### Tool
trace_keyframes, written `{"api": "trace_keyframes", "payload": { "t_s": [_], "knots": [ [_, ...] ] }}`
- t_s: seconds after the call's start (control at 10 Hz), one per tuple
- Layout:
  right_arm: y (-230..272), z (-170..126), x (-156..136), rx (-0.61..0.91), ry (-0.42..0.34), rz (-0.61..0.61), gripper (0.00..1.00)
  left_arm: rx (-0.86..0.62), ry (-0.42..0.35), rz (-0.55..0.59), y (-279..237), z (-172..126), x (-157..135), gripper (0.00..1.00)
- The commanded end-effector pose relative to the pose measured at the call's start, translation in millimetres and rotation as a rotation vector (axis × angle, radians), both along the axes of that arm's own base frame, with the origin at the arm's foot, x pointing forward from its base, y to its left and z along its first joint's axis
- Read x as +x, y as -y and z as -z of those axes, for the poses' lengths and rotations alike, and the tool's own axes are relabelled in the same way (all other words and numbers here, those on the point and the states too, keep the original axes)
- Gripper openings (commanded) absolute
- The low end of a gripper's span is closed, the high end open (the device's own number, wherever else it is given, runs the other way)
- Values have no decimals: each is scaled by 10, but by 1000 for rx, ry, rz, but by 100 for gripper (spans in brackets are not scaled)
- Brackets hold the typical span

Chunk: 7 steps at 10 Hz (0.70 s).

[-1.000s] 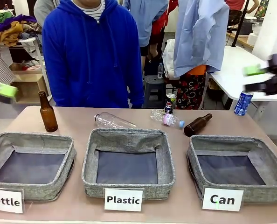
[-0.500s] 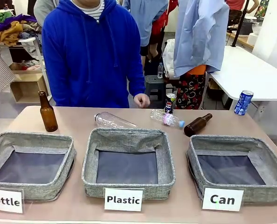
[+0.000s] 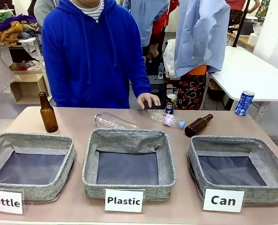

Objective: Sort the can waste into the basket.
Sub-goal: Pick up the can waste from the table and place it in the right Fabric basket.

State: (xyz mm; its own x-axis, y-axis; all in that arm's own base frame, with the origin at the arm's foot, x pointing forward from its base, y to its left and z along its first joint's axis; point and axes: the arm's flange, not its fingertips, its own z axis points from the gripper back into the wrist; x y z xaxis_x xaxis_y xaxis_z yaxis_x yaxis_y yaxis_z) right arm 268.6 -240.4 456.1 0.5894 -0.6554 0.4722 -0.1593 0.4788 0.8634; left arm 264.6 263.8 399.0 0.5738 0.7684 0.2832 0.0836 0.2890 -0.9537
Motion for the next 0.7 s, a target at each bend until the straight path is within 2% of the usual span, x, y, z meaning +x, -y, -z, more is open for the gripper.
{"api": "trace_keyframes", "payload": {
  "t_s": [0.0,0.1,0.3,0.4,0.6],
  "knots": [
    [50,77,-16,1,-11,15,100,21,1,19,-19,-53,-27,100],
    [-229,-51,159,-187,-107,44,100,21,1,19,-19,-53,-27,100],
    [-872,-327,672,-476,-133,-64,100,21,1,19,-19,-53,-27,100],
    [-1184,-393,1013,-589,-174,-67,100,21,1,19,-19,-53,-27,100],
    [-1705,-297,1631,-767,-232,-74,100,21,1,19,-19,-53,-27,100]
  ]
}}
